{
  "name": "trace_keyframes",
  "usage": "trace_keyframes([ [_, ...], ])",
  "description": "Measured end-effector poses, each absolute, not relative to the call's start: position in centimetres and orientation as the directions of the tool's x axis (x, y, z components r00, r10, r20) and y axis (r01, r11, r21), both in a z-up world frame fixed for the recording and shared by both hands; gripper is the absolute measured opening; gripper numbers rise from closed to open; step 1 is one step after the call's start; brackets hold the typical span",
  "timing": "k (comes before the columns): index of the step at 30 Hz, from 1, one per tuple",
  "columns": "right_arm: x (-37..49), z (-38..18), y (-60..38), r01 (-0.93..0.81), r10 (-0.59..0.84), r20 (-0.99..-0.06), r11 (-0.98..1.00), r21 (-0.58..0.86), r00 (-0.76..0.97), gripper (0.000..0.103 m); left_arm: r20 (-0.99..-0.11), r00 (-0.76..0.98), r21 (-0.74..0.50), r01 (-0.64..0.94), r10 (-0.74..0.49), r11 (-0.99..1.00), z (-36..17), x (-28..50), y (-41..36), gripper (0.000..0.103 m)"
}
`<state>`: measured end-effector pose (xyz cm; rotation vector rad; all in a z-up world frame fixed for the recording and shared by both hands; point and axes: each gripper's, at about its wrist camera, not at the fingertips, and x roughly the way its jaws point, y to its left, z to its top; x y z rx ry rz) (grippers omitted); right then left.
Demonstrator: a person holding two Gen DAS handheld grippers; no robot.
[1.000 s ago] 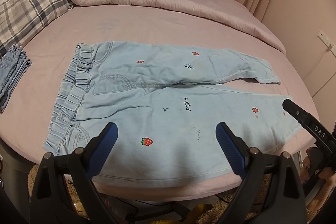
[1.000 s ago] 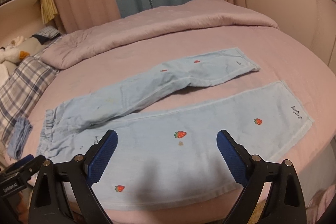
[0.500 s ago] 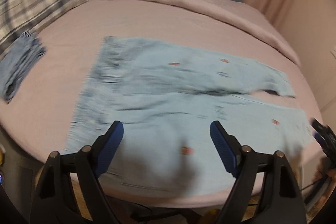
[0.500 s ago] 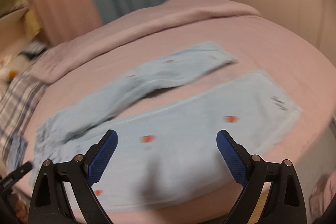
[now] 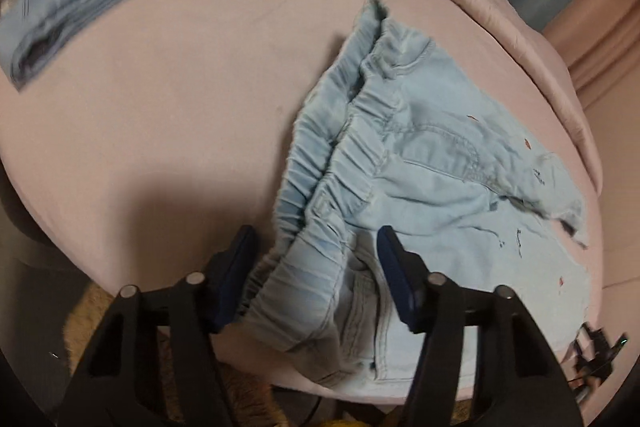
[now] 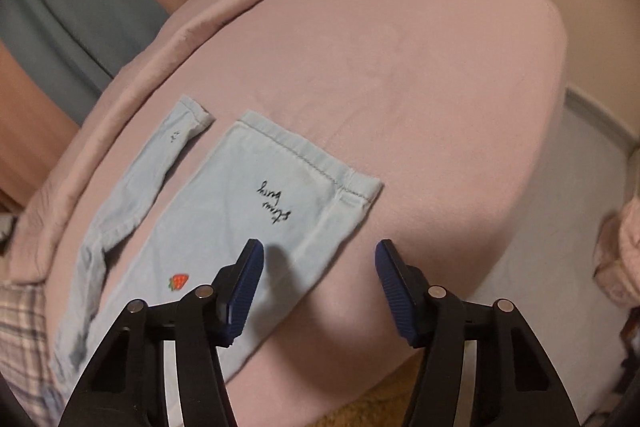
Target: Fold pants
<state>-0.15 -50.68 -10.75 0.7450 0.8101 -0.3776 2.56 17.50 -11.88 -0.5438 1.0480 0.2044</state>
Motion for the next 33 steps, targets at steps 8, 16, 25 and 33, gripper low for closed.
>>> trace_keyframes([
  [8,3.1,-8.3,-50.9,0.495,0.015,-0.725,0.721,0.485,0.688,0.005,-0.814,0.566,-0.411,-0.400,-0.132,0.819,-9.8,1.6,17.9,0.026],
  [16,-1.3,-5.2,-50.2,0.491,-0.096,-0.647,0.737,0.465,0.757,0.005,-0.849,0.523,-0.327,-0.412,-0.072,0.851,-11.1,1.9,18.8,0.022],
  [25,-2.4,-8.7,-50.5,0.553,-0.098,-0.715,0.709,0.439,0.693,0.003,-0.858,0.513,-0.253,-0.398,-0.014,0.882,-10.7,2.3,18.1,0.022],
  [33,-1.7,-11.9,-50.5,0.597,-0.120,-0.765,0.705,0.383,0.633,0.001,-0.872,0.490,-0.239,-0.411,-0.008,0.880,-11.7,2.7,18.7,0.026],
])
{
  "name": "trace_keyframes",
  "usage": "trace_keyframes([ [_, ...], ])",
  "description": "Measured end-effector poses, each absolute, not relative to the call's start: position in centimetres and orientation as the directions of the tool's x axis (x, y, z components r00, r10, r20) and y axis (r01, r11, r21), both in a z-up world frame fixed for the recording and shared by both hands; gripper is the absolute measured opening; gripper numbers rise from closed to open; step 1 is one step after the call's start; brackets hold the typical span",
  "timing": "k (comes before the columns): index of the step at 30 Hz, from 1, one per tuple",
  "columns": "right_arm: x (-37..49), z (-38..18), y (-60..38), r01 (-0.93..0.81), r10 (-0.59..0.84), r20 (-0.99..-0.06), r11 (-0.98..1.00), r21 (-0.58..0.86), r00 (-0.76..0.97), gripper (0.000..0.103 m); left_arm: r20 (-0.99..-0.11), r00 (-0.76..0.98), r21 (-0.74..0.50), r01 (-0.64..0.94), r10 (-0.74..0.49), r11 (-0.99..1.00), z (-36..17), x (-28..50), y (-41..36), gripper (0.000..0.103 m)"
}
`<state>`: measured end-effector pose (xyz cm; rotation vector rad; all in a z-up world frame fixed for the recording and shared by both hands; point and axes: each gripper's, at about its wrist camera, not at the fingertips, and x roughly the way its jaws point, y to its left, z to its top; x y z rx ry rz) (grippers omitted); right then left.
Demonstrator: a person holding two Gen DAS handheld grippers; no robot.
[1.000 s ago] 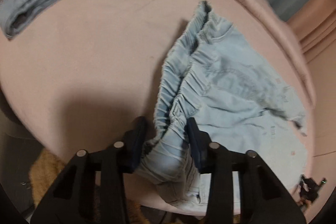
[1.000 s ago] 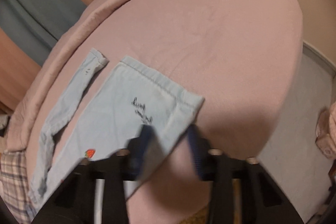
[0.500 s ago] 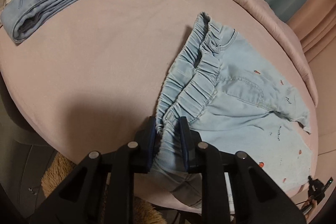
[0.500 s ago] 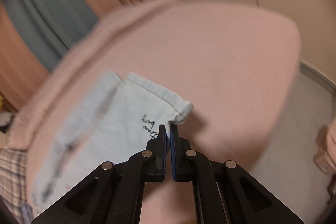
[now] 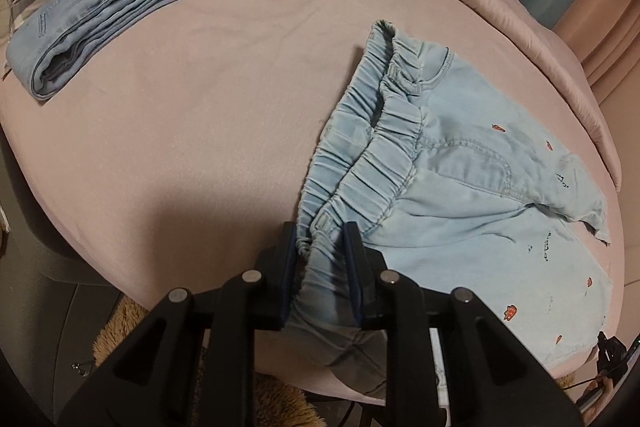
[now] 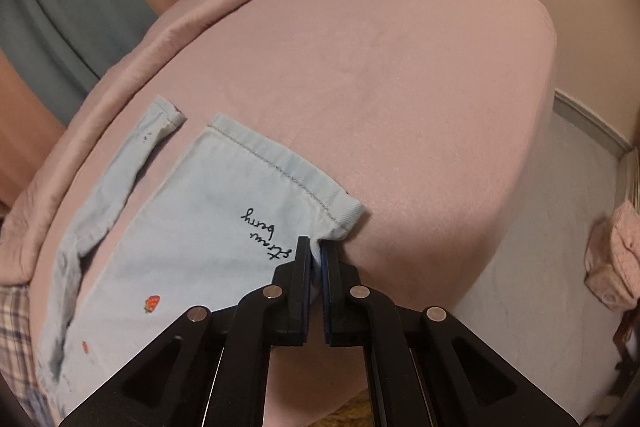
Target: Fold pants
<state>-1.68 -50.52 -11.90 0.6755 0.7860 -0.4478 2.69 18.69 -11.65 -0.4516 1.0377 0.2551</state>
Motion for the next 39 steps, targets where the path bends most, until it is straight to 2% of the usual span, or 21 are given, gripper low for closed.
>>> trace_keyframes([
  [11,-1.9,-10.6,-49.5,0.619,-0.197,-0.773,0.727,0.297,0.603,0.001,-0.876,0.482,-0.221,-0.415,0.008,0.883,-11.7,2.9,18.1,0.027],
  [32,-1.3,-12.0,-49.9,0.617,-0.193,-0.771,0.727,0.303,0.607,0.001,-0.878,0.477,-0.205,-0.442,0.035,0.873,-11.7,3.0,17.7,0.032],
  [34,-1.3,-11.9,-49.9,0.620,-0.194,-0.772,0.724,0.303,0.605,0.001,-0.880,0.472,-0.194,-0.449,0.047,0.872,-11.2,3.0,17.7,0.035],
  [37,-1.1,-11.4,-49.7,0.626,-0.206,-0.783,0.729,0.277,0.587,0.002,-0.874,0.475,-0.142,-0.455,0.104,0.879,-9.3,2.8,17.0,0.048],
  [38,-1.1,-11.0,-49.7,0.628,-0.209,-0.787,0.729,0.270,0.581,0.005,-0.862,0.492,-0.133,-0.454,0.124,0.881,-8.4,2.7,16.8,0.058],
  [39,-1.1,-10.7,-49.7,0.635,-0.215,-0.792,0.727,0.261,0.572,0.017,-0.839,0.525,-0.131,-0.446,0.140,0.886,-7.1,2.6,16.3,0.071],
])
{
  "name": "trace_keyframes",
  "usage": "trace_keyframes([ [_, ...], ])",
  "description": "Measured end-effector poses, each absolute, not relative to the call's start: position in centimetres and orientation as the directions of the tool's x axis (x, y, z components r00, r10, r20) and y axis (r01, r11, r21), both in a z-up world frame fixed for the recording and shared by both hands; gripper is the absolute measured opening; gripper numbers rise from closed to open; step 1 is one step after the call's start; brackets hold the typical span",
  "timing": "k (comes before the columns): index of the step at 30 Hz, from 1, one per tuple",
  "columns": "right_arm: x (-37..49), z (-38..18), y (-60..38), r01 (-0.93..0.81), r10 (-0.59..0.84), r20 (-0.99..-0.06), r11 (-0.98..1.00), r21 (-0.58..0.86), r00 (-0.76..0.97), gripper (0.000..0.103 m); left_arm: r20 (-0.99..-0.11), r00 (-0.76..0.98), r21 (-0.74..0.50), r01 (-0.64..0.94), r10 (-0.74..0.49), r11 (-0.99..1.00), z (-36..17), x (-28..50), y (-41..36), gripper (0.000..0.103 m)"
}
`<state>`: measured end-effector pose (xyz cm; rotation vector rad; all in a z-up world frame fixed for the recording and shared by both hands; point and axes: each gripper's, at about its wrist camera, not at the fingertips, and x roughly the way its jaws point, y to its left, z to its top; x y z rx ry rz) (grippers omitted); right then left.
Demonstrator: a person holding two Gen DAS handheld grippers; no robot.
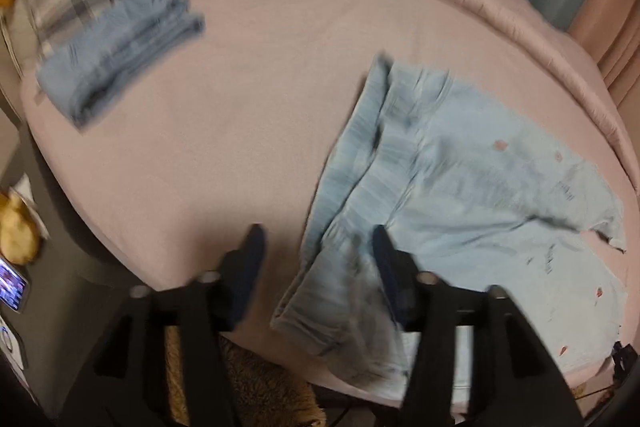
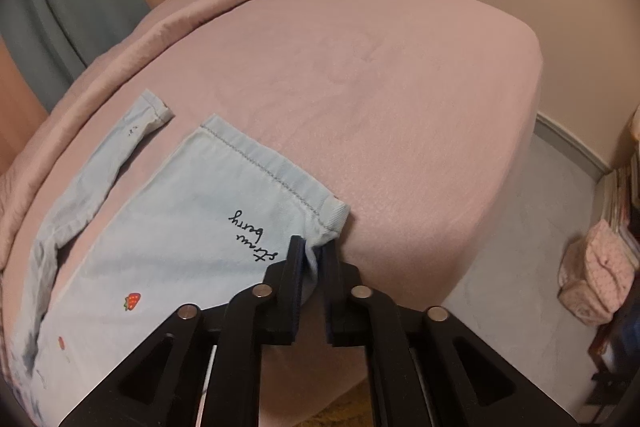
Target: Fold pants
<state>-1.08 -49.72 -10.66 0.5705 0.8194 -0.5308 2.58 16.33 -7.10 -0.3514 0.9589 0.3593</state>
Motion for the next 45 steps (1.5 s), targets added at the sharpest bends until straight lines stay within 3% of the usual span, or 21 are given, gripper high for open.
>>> trace_keyframes([
  [1,-1.2,-10.1,-49.7,0.648,-0.231,-0.796,0.721,0.246,0.559,0.036,-0.820,0.553,-0.136,-0.435,0.145,0.890,-6.1,2.5,15.9,0.077],
  [3,-1.5,-8.6,-49.5,0.667,-0.279,-0.776,0.708,0.232,0.566,0.064,-0.774,0.618,-0.161,-0.396,0.133,0.904,-4.1,2.4,14.8,0.090],
  [4,-1.6,-7.7,-49.3,0.666,-0.293,-0.760,0.707,0.236,0.580,0.068,-0.761,0.638,-0.174,-0.376,0.118,0.910,-3.4,2.6,14.3,0.090],
  [7,-0.3,-4.4,-47.9,0.607,-0.263,-0.713,0.744,0.279,0.650,0.068,-0.745,0.667,-0.219,-0.291,0.033,0.931,-2.8,3.7,11.9,0.090],
  [10,3.8,-1.4,-44.9,0.459,-0.131,-0.675,0.823,0.335,0.726,0.071,-0.769,0.638,-0.230,-0.221,-0.037,0.948,-3.7,5.5,8.8,0.088],
  [18,19.1,-0.4,-35.6,0.231,0.156,-0.743,0.891,0.390,0.650,0.071,-0.828,0.553,-0.208,-0.149,-0.093,0.967,-6.8,7.8,3.6,0.088],
  [22,27.7,-3.3,-31.5,0.275,0.132,-0.839,0.908,0.316,0.527,0.071,-0.840,0.535,-0.199,-0.150,-0.090,0.969,-7.5,8.2,3.2,0.088],
  [26,32.4,-6.1,-29.7,0.338,0.137,-0.879,0.888,0.313,0.457,0.071,-0.854,0.515,-0.192,-0.172,-0.079,0.966,-8.3,8.3,3.6,0.088],
  [31,34.7,-8.3,-28.2,0.398,0.012,-0.918,0.899,0.183,0.396,0.070,-0.866,0.494,-0.200,-0.191,-0.082,0.961,-9.1,8.3,4.1,0.088],
  [32,35.0,-8.9,-28.1,0.402,0.013,-0.922,0.897,0.181,0.387,0.070,-0.866,0.493,-0.198,-0.192,-0.080,0.961,-9.1,8.3,4.1,0.088],
  [35,34.6,-9.5,-28.2,0.411,-0.011,-0.911,0.895,0.175,0.412,0.056,-0.867,0.493,-0.194,-0.196,-0.074,0.961,-9.1,8.1,4.1,0.088],
  [36,34.3,-9.5,-28.3,0.415,-0.014,-0.904,0.891,0.183,0.428,0.045,-0.867,0.493,-0.194,-0.196,-0.075,0.961,-9.1,8.1,4.1,0.088],
  [37,34.2,-9.5,-28.3,0.412,-0.011,-0.896,0.890,0.193,0.443,0.012,-0.866,0.494,-0.195,-0.195,-0.076,0.961,-9.0,8.0,4.0,0.088],
  [38,33.9,-9.5,-28.5,0.404,-0.002,-0.892,0.892,0.203,0.453,0.003,-0.864,0.498,-0.197,-0.192,-0.078,0.962,-8.8,7.9,3.9,0.088],
  [45,28.1,-5.7,-30.7,0.313,0.136,-0.797,0.870,0.380,0.589,0.003,-0.844,0.529,-0.215,-0.182,-0.089,0.960,-7.7,7.2,3.3,0.088],
])
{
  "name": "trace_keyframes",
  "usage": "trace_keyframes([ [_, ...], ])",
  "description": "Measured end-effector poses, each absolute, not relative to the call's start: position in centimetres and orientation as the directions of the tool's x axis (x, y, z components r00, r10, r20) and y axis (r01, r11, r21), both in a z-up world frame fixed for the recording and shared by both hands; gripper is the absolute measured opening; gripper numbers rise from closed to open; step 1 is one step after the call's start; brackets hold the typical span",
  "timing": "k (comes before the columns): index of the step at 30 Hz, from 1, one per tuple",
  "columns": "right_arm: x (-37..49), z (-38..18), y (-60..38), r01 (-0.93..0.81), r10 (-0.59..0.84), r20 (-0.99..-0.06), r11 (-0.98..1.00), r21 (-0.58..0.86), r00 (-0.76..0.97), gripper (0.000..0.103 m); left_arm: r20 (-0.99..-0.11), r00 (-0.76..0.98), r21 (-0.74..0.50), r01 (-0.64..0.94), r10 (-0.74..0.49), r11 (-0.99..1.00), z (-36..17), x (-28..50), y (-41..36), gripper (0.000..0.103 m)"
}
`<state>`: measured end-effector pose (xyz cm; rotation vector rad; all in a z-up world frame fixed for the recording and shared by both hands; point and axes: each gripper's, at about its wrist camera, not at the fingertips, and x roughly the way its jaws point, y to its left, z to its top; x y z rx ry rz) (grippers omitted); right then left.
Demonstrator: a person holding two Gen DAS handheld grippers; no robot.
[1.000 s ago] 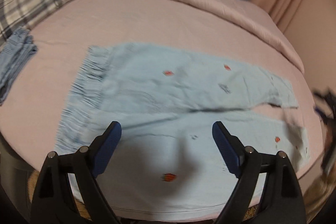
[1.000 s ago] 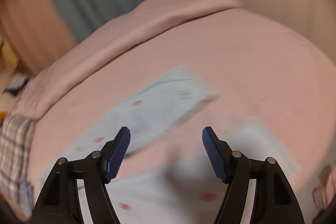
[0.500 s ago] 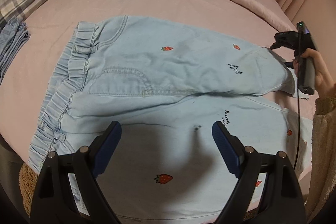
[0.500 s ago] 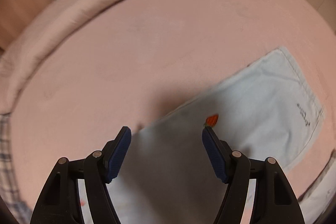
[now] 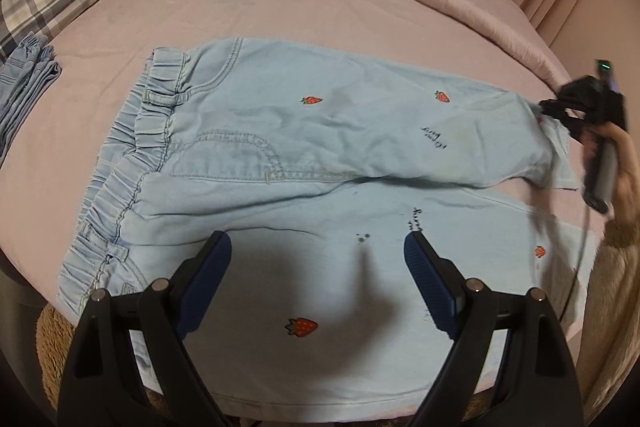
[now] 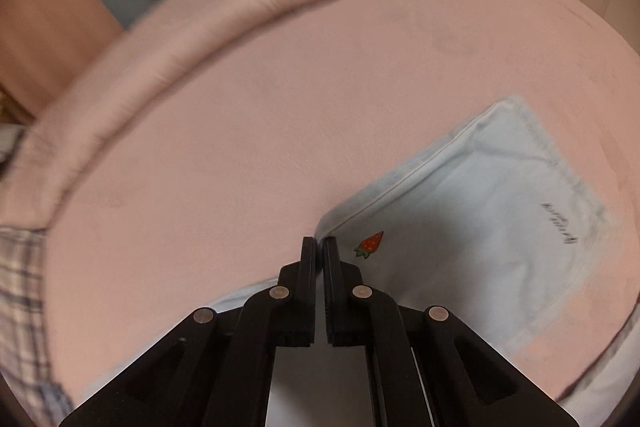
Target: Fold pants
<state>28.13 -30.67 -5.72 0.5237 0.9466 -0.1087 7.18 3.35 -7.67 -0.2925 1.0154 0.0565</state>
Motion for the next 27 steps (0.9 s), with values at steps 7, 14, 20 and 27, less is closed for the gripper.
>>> trace_keyframes([
  [7,13.9,-1.5,-32.8,0.137,0.251,-0.564,0.819,0.557,0.787,0.003,-0.812,0.569,-0.297,-0.207,-0.132,0.932,-6.6,7.0,4.1,0.088],
  [14,9.6,-7.6,-32.1,0.194,0.205,-0.606,0.828,0.526,0.768,0.003,-0.778,0.576,-0.437,-0.210,-0.250,0.875,-5.8,11.8,4.5,0.082],
  [20,9.6,-10.4,-33.3,0.245,0.242,-0.674,0.803,0.543,0.698,0.003,-0.775,0.528,-0.542,-0.271,-0.348,0.795,-6.9,19.1,4.2,0.066],
  [27,8.3,-10.0,-33.3,0.232,0.243,-0.661,0.805,0.545,0.710,0.003,-0.825,0.482,-0.490,-0.351,-0.295,0.798,-9.9,23.9,3.9,0.010],
])
